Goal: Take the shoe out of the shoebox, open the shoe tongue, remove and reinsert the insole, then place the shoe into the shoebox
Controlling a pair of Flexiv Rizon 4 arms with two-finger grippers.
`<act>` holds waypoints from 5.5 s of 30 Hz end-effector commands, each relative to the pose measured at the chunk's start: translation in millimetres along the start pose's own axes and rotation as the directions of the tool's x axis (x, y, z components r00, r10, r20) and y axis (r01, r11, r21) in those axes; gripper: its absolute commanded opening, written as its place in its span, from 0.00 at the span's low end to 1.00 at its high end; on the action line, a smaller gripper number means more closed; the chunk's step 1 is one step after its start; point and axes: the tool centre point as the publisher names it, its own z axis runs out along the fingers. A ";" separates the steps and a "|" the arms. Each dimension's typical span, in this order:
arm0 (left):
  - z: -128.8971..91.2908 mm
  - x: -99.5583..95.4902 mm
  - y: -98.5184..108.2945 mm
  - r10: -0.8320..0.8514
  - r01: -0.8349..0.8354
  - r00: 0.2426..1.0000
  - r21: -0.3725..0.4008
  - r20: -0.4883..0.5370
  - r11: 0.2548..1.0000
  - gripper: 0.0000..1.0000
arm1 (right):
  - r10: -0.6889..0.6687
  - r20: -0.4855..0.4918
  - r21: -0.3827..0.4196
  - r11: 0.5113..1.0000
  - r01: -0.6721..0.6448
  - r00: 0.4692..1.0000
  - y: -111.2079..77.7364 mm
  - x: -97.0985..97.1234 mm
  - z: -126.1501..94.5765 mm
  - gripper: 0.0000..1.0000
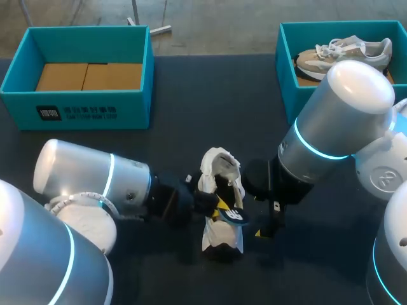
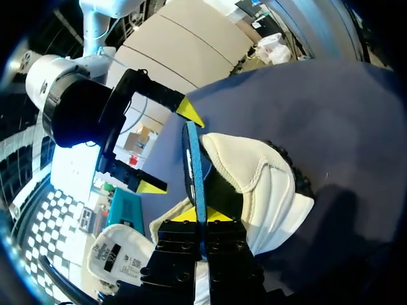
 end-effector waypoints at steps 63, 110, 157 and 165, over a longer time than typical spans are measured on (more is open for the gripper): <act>-17.9 -11.0 -27.9 -0.088 0.073 0.993 0.167 0.079 0.983 0.29 | 0.001 0.003 0.002 1.000 -0.001 1.000 0.4 1.0 1.4 1.00; -23.1 -8.5 -26.5 -0.068 0.054 0.994 0.151 0.088 0.987 0.26 | 0.001 0.003 0.002 1.000 -0.001 1.000 0.4 1.0 1.4 1.00; -35.9 -4.3 -30.4 -0.112 0.100 0.991 0.163 0.069 0.982 0.44 | 0.001 0.003 0.002 1.000 -0.001 1.000 0.4 1.0 1.4 1.00; -47.3 -9.3 -35.0 -0.119 0.110 0.992 0.181 0.042 0.977 0.42 | 0.001 0.003 0.002 1.000 -0.001 1.000 0.4 1.0 1.4 1.00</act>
